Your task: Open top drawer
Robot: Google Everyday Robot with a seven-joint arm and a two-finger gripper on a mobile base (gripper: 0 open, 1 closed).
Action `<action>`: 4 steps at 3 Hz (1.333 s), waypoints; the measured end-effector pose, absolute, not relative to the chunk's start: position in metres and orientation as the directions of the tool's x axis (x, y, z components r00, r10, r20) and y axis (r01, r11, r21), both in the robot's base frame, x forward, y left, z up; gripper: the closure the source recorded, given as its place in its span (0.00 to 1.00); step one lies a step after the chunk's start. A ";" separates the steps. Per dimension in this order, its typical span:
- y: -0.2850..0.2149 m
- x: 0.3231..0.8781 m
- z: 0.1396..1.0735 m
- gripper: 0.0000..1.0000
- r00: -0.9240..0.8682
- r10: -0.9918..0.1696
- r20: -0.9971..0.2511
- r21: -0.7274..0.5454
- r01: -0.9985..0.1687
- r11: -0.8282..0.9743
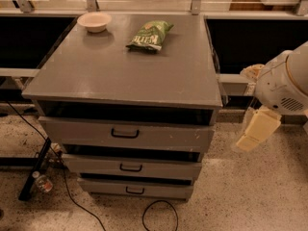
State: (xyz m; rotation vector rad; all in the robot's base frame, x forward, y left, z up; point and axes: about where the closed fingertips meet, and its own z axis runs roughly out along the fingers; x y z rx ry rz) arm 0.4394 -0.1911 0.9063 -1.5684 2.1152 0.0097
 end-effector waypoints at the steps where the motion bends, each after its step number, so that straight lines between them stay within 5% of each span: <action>1: -0.188 0.442 0.890 0.00 -0.239 -0.871 -0.430 -0.260 -0.891 0.373; 4: -0.167 0.445 0.821 0.00 -0.257 -0.788 -0.559 -0.133 -0.911 0.391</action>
Offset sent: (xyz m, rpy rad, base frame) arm 0.0091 0.0134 -0.0591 0.1654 0.0415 -0.0698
